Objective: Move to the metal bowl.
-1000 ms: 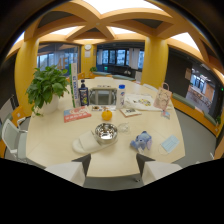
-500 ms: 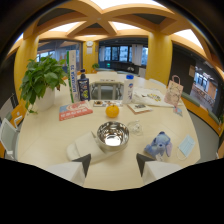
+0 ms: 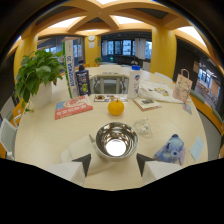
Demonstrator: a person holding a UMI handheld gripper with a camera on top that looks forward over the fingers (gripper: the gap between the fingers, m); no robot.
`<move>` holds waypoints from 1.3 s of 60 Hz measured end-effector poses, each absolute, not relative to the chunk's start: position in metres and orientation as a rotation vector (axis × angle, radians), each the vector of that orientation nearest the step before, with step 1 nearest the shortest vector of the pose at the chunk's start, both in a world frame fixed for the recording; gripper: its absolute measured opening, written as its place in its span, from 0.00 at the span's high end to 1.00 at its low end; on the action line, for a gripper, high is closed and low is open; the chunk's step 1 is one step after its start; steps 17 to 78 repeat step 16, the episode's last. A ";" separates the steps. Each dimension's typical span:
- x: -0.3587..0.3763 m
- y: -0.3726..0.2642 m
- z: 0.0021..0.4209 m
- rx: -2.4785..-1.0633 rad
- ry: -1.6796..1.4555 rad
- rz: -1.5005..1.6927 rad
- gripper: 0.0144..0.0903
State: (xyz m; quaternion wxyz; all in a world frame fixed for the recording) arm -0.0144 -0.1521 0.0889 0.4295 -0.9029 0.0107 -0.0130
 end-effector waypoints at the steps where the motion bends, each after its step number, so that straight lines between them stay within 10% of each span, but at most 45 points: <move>1: -0.015 -0.152 0.089 -2.253 0.028 -0.032 0.06; 78: -0.016 -0.157 0.091 -2.251 0.029 -0.046 0.06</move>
